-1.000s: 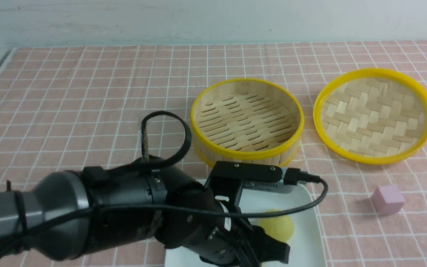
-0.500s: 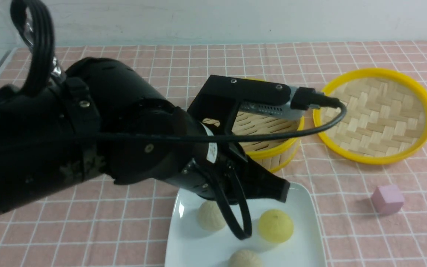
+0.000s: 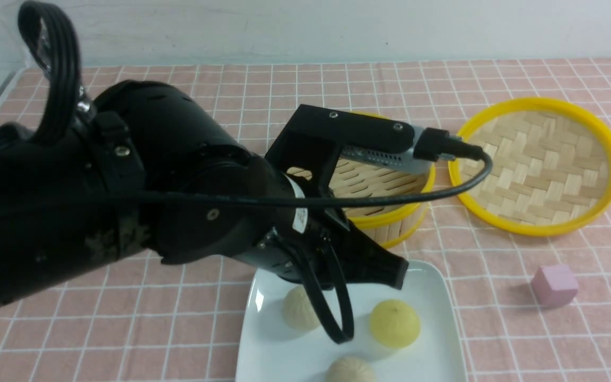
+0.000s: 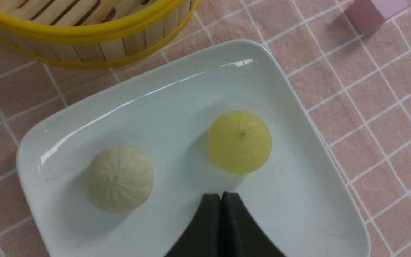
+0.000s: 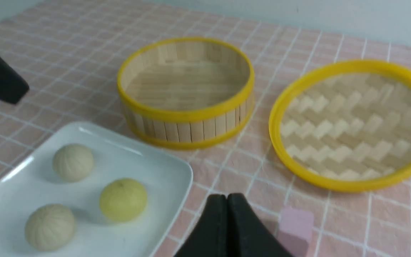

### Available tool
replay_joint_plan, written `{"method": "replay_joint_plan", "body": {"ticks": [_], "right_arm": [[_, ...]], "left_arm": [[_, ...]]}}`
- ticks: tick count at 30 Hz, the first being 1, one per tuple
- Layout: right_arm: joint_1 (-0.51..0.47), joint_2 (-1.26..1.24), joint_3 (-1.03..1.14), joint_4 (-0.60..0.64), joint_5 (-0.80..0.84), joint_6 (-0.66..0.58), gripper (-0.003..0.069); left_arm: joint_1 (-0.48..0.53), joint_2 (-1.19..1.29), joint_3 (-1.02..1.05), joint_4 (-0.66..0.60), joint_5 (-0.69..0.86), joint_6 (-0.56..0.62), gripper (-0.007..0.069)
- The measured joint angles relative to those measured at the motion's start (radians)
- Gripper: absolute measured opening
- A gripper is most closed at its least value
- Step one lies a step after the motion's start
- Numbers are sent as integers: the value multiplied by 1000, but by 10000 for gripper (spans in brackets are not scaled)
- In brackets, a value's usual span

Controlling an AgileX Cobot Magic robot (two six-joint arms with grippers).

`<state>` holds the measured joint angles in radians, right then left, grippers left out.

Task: Put the steamed buns into the plate on the pink tablecloth.

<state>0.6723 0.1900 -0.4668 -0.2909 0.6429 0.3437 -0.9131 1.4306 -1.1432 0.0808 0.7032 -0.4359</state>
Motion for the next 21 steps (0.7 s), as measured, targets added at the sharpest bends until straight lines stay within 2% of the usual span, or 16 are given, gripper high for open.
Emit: {"method": "replay_joint_plan", "body": {"ticks": [4, 21], "right_arm": [[0, 0, 10, -14, -88, 0, -8], [0, 0, 10, -17, -99, 0, 2]], "left_arm": [[0, 0, 0, 0, 0, 0, 1], [0, 0, 0, 1, -30, 0, 15]]}}
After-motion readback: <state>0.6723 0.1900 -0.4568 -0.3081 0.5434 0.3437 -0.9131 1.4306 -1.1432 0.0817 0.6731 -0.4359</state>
